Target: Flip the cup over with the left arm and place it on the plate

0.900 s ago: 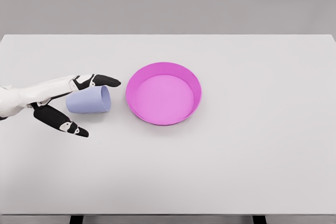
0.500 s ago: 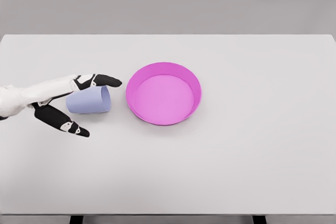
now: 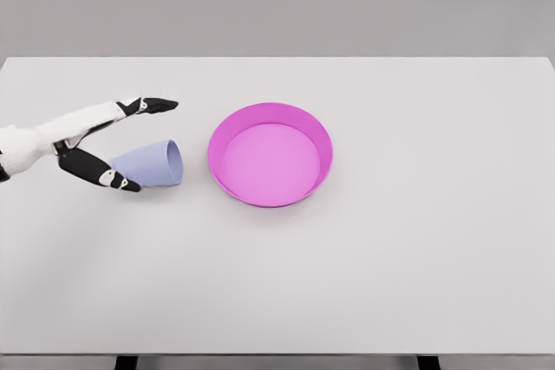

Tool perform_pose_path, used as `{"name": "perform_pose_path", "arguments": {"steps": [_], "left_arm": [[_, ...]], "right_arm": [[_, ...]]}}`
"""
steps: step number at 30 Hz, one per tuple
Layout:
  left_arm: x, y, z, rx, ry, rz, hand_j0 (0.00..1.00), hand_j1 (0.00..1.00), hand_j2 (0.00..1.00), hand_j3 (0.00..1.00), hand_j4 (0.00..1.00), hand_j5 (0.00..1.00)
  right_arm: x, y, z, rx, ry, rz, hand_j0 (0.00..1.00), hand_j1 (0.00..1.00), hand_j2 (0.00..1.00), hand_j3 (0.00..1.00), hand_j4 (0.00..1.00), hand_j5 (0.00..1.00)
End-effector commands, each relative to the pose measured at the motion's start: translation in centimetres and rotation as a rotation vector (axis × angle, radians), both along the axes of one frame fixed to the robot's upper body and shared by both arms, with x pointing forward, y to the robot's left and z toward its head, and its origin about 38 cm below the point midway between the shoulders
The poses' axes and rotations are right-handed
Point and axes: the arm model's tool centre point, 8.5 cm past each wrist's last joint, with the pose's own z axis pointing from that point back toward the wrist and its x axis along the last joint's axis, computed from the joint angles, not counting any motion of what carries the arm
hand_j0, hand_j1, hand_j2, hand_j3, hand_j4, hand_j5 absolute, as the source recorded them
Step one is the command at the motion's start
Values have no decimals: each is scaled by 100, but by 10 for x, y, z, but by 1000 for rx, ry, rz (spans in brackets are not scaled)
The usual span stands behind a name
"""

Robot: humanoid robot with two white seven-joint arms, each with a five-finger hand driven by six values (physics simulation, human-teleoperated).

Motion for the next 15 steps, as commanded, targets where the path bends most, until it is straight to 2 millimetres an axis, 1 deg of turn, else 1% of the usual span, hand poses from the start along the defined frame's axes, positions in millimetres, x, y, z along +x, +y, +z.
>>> {"name": "perform_pose_path", "arguments": {"steps": [1, 4, 6, 7, 8, 9, 11, 13, 15], "left_arm": [[3, 1, -9, 124, -34, 23, 100, 100, 100, 100, 100, 100], [5, -2, -8, 165, -80, 20, 100, 100, 100, 100, 100, 100], [9, -26, -18, 102, -99, 1, 100, 100, 100, 100, 100, 100], [9, -25, -17, 92, -108, 12, 100, 100, 100, 100, 100, 100], [7, -24, -22, 70, -102, 34, 100, 100, 100, 100, 100, 100], [7, -19, -20, 54, -114, 59, 100, 100, 100, 100, 100, 100], [6, -14, -24, 46, -102, 78, 100, 100, 100, 100, 100, 100], [5, 1, -23, 34, -109, 133, 100, 100, 100, 100, 100, 100], [4, 1, -26, 44, -105, 137, 100, 100, 100, 100, 100, 100]], "right_arm": [[0, 0, 0, 0, 0, 0, 100, 100, 100, 100, 100, 100], [0, 0, 0, 0, 0, 0, 100, 100, 100, 100, 100, 100], [0, 0, 0, 0, 0, 0, 100, 100, 100, 100, 100, 100], [0, 0, 0, 0, 0, 0, 100, 100, 100, 100, 100, 100], [0, 0, 0, 0, 0, 0, 100, 100, 100, 100, 100, 100], [0, 0, 0, 0, 0, 0, 100, 100, 100, 100, 100, 100], [0, 0, 0, 0, 0, 0, 100, 100, 100, 100, 100, 100], [0, 0, 0, 0, 0, 0, 100, 100, 100, 100, 100, 100], [0, 0, 0, 0, 0, 0, 100, 100, 100, 100, 100, 100]]}}
